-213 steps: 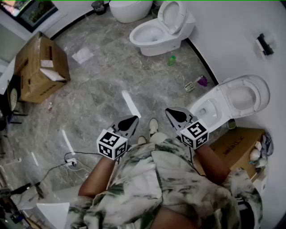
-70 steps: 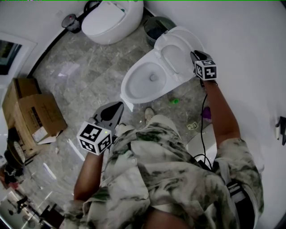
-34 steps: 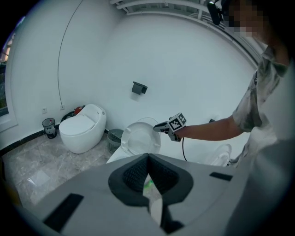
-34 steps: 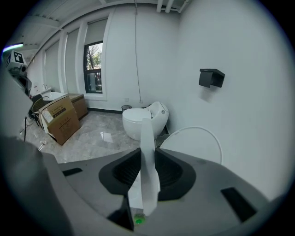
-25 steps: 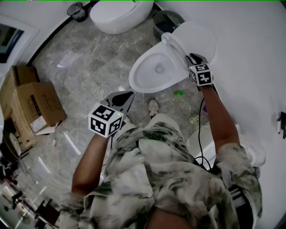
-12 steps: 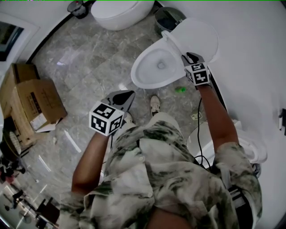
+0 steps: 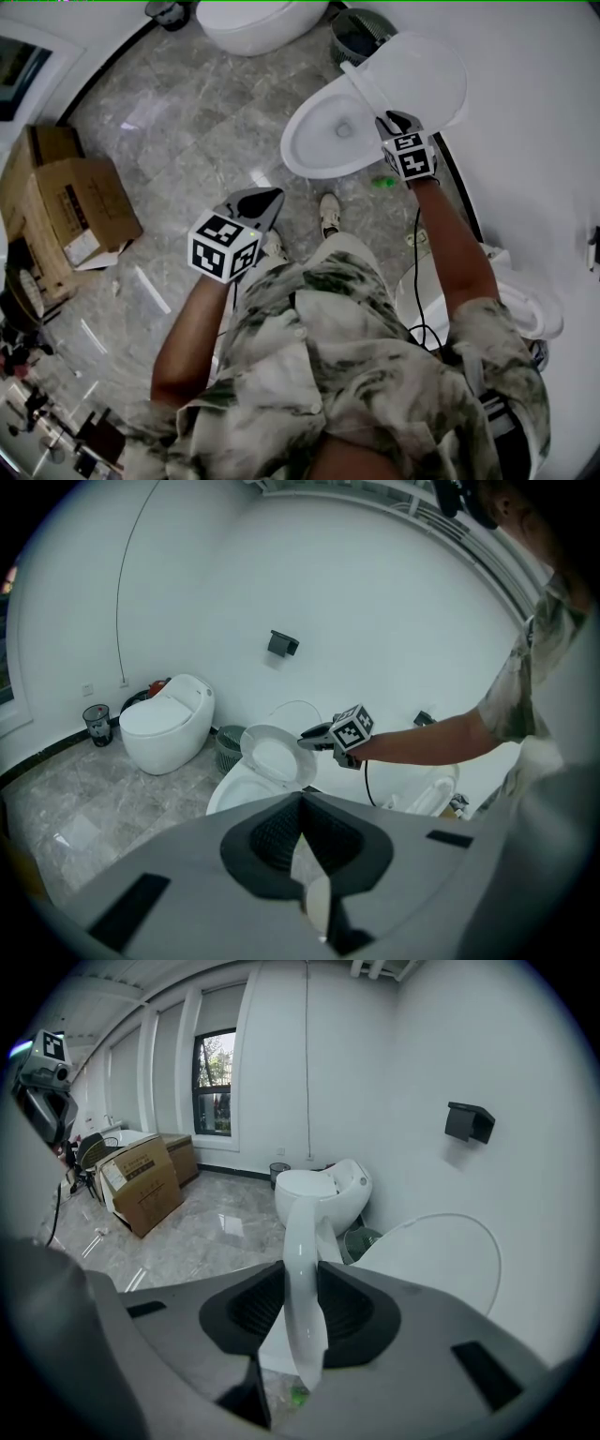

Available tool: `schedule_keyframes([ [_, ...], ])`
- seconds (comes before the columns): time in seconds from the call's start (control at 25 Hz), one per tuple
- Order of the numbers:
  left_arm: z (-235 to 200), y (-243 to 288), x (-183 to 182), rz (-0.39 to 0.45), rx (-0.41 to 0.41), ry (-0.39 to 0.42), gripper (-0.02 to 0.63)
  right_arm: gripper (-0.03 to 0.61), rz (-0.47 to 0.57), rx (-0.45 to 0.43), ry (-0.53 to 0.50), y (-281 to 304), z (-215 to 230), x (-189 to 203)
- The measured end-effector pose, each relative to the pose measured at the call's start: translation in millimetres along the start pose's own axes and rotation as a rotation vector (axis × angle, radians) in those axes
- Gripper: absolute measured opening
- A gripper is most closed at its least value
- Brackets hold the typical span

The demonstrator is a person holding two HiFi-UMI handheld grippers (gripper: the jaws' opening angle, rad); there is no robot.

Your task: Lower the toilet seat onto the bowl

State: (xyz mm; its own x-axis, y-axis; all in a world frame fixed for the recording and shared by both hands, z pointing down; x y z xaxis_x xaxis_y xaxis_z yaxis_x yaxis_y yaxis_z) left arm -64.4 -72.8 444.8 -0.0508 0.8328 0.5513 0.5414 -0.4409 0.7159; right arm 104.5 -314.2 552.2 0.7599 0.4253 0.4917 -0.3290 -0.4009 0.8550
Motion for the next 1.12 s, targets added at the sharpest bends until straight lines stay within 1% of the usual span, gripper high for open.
schedule_keyframes([
  [0.72,-11,-6,36,-0.041,0.004,0.001,0.023,0.135,-0.037,-0.036,-0.038,21,-60,10],
  [1.12,-18,-12,57,-0.049,0.005,-0.023,0.023,0.140,-0.053,-0.043,-0.053,35,-88,14],
])
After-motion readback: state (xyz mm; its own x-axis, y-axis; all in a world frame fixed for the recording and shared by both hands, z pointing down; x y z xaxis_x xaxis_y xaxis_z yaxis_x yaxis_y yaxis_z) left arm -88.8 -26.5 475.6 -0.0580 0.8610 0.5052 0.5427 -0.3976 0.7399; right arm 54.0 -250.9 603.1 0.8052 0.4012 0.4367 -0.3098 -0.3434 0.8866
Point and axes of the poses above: the fingertips, and each gripper's own axes: y forward along the fingers, z to its right, x out of its underside, the point moved 1 cm from there along -y, backward along the fingers, and after that the axes turned 11 degrees about -z, right-handed, at the moved point
